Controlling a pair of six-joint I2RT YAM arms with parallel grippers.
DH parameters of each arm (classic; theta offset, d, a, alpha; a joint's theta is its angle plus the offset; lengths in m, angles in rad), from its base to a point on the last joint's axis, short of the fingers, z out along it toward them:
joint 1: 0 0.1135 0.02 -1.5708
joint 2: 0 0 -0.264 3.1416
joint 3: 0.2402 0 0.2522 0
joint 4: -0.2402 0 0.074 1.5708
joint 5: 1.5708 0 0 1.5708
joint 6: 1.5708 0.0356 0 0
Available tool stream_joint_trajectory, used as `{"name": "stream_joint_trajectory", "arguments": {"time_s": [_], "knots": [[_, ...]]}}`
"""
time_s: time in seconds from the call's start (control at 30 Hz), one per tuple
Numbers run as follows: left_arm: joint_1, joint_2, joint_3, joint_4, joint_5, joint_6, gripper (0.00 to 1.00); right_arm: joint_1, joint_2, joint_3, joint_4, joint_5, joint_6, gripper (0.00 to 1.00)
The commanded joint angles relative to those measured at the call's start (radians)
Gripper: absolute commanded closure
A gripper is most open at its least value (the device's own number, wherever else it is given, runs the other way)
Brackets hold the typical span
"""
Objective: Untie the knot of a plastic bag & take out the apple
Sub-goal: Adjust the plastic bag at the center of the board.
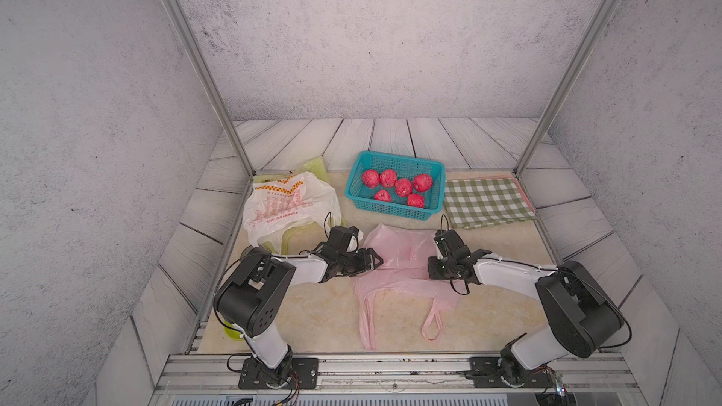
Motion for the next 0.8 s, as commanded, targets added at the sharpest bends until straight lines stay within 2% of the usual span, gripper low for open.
{"name": "stream_joint_trajectory", "arguments": {"time_s": [0.0,0.2,0.3,0.4,0.5,0.57,0.63,0.73,0.77], "knots": [[0.02,0.008,-0.037,-0.076,-0.037,0.009,0.29,-0.034,-0.055,-0.03,-0.103,0.113,0.033,0.82],[0.05,-0.045,-0.075,-0.086,-0.037,0.012,0.29,-0.078,-0.122,-0.04,-0.155,0.138,0.118,0.85],[0.051,-0.134,-0.079,-0.107,0.001,0.018,0.3,-0.083,-0.211,-0.033,-0.161,0.116,0.092,0.89],[0.044,-0.248,-0.043,-0.114,0.103,0.019,0.32,-0.08,-0.352,-0.038,-0.128,0.05,0.024,0.9],[0.008,-0.344,0.059,-0.246,0.104,0.061,0.31,-0.08,-0.457,-0.02,-0.074,-0.075,-0.039,0.91],[-0.013,-0.365,0.119,-0.29,0.101,0.086,0.3,-0.08,-0.446,0.019,-0.045,-0.182,-0.068,0.91],[-0.022,-0.339,0.168,-0.275,0.111,0.092,0.3,-0.08,-0.364,0.088,-0.043,-0.274,-0.081,0.91],[-0.024,-0.228,0.253,-0.263,0.134,0.104,0.34,-0.081,-0.207,0.173,-0.012,-0.363,-0.076,0.91],[-0.025,-0.181,0.283,-0.259,0.153,0.109,0.38,-0.081,-0.163,0.187,0.016,-0.379,-0.07,0.92]]}}
